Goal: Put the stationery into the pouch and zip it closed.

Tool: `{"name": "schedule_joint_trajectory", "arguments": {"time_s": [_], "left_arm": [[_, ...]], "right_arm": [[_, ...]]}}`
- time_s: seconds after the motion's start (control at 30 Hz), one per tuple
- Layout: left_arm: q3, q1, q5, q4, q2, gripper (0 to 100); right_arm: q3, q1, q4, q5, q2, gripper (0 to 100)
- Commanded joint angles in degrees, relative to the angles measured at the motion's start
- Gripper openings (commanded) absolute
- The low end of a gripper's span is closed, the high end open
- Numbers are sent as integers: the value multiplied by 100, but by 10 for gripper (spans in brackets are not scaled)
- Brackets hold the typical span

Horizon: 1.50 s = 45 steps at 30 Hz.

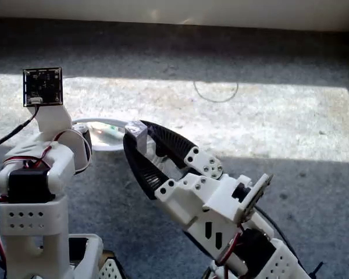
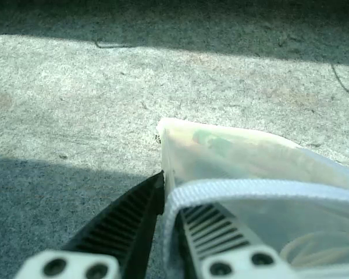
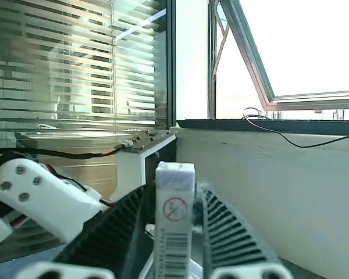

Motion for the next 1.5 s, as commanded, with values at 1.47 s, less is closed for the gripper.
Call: {"name": "schedule_joint_trajectory", "arguments": {"time_s": [1.47], "left_arm": [[4, -75, 44, -70, -180, 8]], "right_arm": [[1349, 48, -3116, 1776, 2905, 51]]}}
